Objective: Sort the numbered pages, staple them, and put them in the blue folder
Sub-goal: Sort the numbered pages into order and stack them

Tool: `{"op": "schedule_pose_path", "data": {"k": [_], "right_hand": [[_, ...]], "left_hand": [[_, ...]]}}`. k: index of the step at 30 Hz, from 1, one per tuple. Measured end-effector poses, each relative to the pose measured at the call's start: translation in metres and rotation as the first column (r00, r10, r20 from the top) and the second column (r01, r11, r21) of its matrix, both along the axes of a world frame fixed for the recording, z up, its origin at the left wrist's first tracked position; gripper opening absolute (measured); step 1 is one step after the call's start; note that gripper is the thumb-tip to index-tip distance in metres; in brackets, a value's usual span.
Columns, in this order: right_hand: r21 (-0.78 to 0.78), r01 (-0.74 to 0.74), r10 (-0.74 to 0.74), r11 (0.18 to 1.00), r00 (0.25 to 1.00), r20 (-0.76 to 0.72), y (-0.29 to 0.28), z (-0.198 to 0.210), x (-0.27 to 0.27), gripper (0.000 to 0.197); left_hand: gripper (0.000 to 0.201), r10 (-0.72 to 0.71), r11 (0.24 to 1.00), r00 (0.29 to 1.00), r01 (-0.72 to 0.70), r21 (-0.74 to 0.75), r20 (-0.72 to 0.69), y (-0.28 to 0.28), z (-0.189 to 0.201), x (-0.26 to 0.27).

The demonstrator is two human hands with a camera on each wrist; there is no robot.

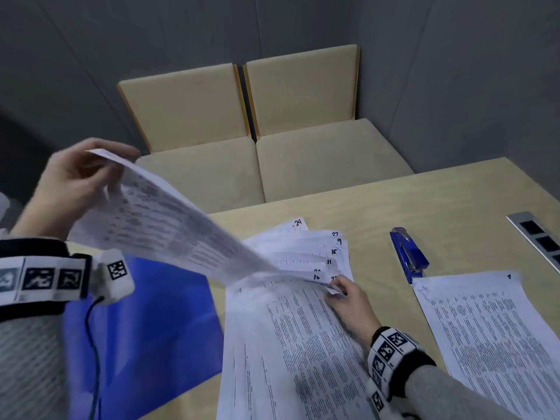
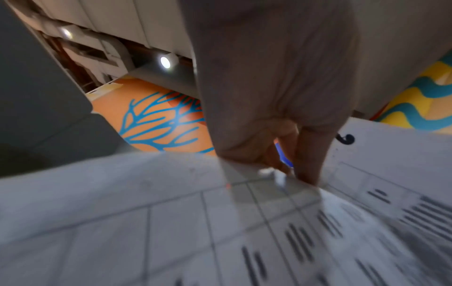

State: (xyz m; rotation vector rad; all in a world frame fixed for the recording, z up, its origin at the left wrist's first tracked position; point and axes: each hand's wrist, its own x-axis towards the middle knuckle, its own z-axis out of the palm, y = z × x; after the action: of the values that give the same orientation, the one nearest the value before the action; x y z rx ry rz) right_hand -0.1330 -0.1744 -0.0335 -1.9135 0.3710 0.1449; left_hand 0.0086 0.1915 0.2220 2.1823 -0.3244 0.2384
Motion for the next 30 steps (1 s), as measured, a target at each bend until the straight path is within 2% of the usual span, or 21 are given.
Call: {"op": "schedule_pose_path", "data": {"k": [3,6,8,10,15,17,20,23,25,28,30], "right_hand": [[0.008,-0.005,0.005,1.000,1.000,-0.026,0.000,0.003,0.002,0.029],[-0.008,-0.049,0.048,0.999,0.996,-0.071,0.000,0.008,0.002,0.015],[-0.049,-0.055,0.050,0.997,0.992,-0.114,0.001,0.010,0.002,0.030],[-0.065,-0.040,0.033,0.997,0.993,-0.116,0.001,0.012,0.001,0.032],[-0.043,-0.010,0.009,0.999,1.000,-0.024,-0.001,0.006,-0.004,0.037],[-0.027,-0.001,0.001,1.000,1.000,-0.005,-0.002,0.002,-0.006,0.032],[-0.033,-0.016,0.017,0.999,1.000,0.018,-0.002,-0.002,-0.006,0.017],[-0.003,-0.016,0.016,1.000,1.000,0.021,-0.001,-0.003,-0.005,0.020],[0.023,0.028,-0.029,0.999,0.999,0.041,0.003,0.001,-0.008,0.030],[-0.105,0.165,-0.138,0.981,0.965,0.225,0.002,0.008,-0.020,0.039],[-0.191,0.110,-0.052,0.976,0.957,0.286,0.003,0.014,-0.029,0.033]], "left_hand": [[0.016,-0.126,0.991,0.972,0.130,0.009,-0.196,-0.005,-0.010,0.000],[0.009,-0.233,0.942,0.917,0.296,0.160,-0.324,-0.049,-0.051,-0.006],[0.011,-0.313,0.869,0.881,0.416,0.268,-0.355,-0.088,-0.091,-0.021],[0.020,-0.352,0.820,0.854,0.479,0.314,-0.383,-0.124,-0.133,-0.041],[0.013,-0.391,0.782,0.850,0.509,0.359,-0.352,-0.180,-0.198,-0.072],[0.010,-0.406,0.755,0.855,0.512,0.409,-0.321,-0.186,-0.210,-0.074],[0.011,-0.428,0.706,0.830,0.554,0.441,-0.359,-0.189,-0.218,-0.076],[0.008,-0.458,0.683,0.803,0.592,0.427,-0.381,-0.189,-0.219,-0.075],[0.007,-0.471,0.704,0.800,0.595,0.389,-0.371,-0.189,-0.217,-0.073],[0.006,-0.444,0.760,0.817,0.561,0.329,-0.369,-0.191,-0.215,-0.070],[0.005,-0.422,0.788,0.829,0.536,0.304,-0.367,-0.192,-0.214,-0.069]]}}
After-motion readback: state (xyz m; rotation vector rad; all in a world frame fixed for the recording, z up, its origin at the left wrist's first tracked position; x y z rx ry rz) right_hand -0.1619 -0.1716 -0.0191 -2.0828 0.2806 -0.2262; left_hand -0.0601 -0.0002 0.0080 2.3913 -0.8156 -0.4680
